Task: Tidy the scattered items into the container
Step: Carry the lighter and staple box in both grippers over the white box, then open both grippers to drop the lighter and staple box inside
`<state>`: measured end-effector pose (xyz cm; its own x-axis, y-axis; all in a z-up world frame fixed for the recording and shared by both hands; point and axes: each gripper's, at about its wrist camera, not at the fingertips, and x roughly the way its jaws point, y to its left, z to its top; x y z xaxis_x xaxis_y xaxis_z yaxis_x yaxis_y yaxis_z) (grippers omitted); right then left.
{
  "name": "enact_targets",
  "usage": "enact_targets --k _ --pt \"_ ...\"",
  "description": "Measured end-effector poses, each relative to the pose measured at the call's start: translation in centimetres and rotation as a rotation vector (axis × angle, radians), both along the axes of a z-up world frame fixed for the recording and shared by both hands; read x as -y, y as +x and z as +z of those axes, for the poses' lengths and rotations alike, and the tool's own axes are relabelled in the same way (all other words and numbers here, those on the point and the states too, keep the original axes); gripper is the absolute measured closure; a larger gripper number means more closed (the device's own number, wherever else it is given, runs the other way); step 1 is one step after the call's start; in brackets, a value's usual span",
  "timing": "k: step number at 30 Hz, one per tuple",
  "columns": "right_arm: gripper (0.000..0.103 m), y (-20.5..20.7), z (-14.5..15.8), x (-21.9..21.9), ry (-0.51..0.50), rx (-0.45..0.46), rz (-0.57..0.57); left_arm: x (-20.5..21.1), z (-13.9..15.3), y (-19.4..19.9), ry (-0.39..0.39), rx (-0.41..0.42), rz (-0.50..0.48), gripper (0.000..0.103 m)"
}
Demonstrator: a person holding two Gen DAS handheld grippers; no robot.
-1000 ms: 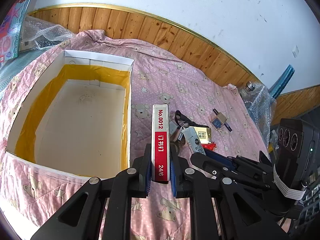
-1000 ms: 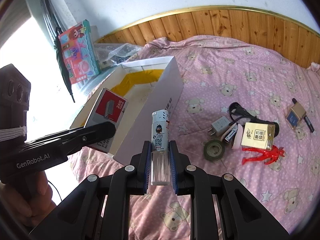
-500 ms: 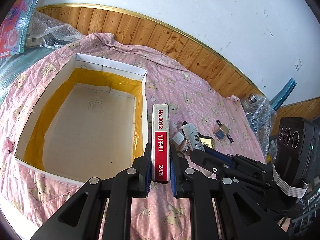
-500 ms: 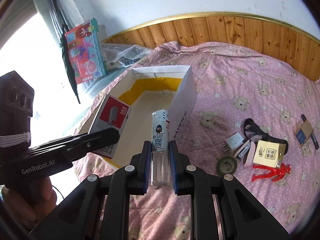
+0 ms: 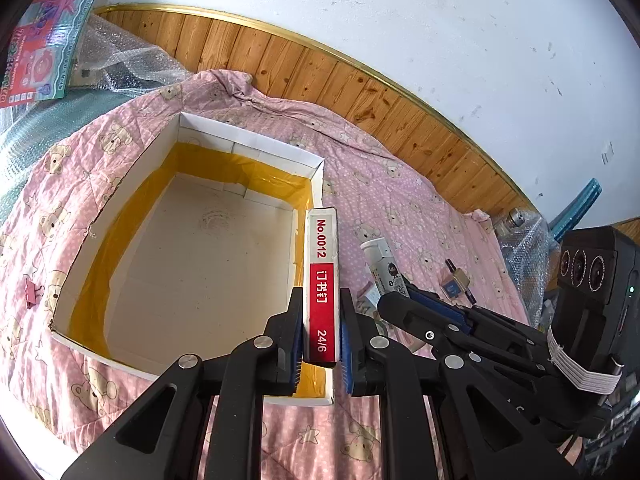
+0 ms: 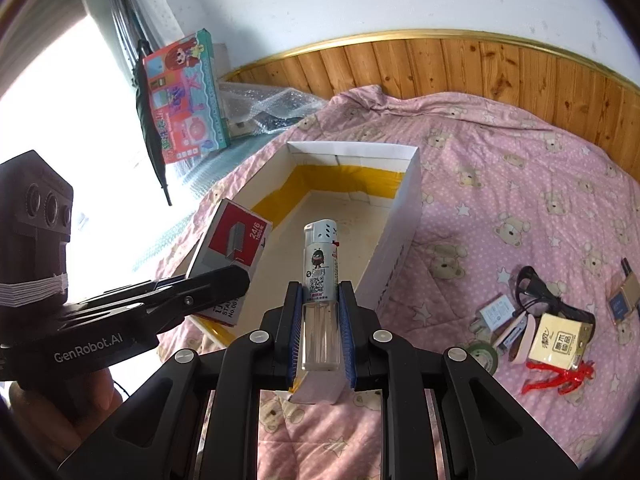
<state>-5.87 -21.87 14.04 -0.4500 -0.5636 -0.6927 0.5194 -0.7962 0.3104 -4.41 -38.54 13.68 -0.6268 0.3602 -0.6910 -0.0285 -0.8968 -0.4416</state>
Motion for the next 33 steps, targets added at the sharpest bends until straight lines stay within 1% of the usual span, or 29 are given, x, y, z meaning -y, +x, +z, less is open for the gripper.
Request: enact_targets --k 21,33 --pt "0.084 -3.5 -0.5 5.3 0.023 0.017 0.064 3.5 -1.5 -2.6 0.006 0.039 0.052 0.087" --pt "0.084 -6.5 -1.7 8.1 0.032 0.042 0.084 5.5 -3.4 -5.0 -0.002 0.092 0.082 0.087"
